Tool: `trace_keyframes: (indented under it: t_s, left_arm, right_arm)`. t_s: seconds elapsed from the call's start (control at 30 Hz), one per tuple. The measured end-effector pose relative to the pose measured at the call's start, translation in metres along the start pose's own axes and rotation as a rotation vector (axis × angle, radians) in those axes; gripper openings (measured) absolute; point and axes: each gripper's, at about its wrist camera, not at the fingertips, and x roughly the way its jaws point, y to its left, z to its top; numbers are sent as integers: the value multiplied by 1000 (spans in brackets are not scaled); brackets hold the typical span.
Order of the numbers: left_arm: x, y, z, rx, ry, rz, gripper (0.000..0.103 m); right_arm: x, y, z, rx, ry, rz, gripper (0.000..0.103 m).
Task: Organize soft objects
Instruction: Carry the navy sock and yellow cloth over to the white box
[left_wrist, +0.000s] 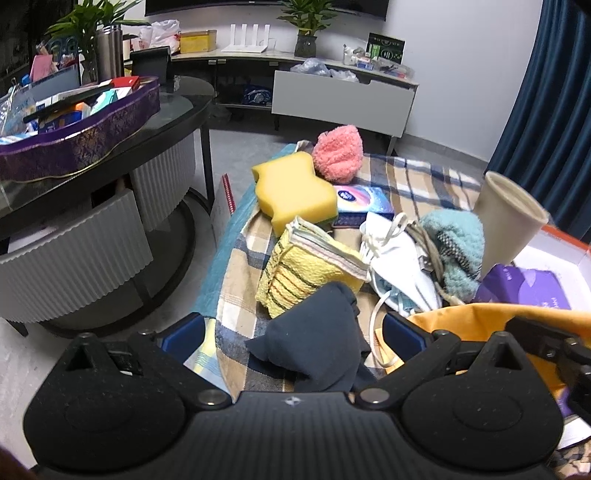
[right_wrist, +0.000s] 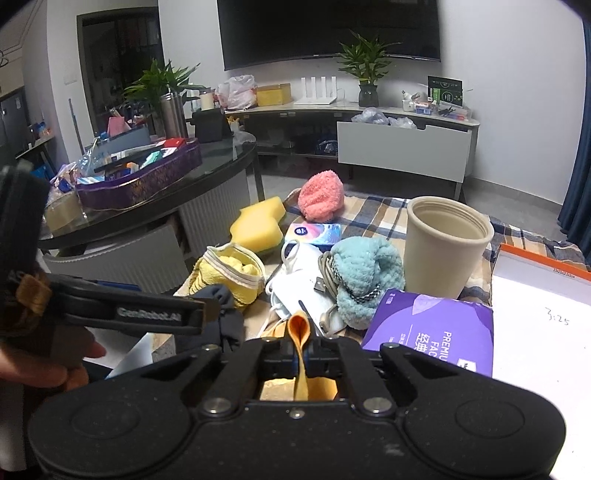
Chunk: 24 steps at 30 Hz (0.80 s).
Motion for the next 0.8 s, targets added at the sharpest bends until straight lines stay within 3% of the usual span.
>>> trace_keyframes:
  t_s: [0.13,0.2,0.3,0.37,0.43,0.8]
  left_arm:
    - [12,-1,-3,17,37,27,103]
    - [21,2,-6,11,54,23,96]
    - [29,5,-7,8,61,-45,74]
    - [30,6,-8,1,54,-90,47]
    - [25,4,-9,-2,49,-125,40]
    - [-32,-7,-4,22,-38,-179,34]
  right_arm:
    - [-2,-1,0,-5,-7,0,3]
    - [-2,-1,1,-6,-7,3,3]
    - [-3,-1,1,-10,-11,1,3]
    - [-6,0,2,-8,-17,3,3]
    - [-11,0,3,-6,-29,0,3]
    - [-43,-7,21,6,-116,1,3]
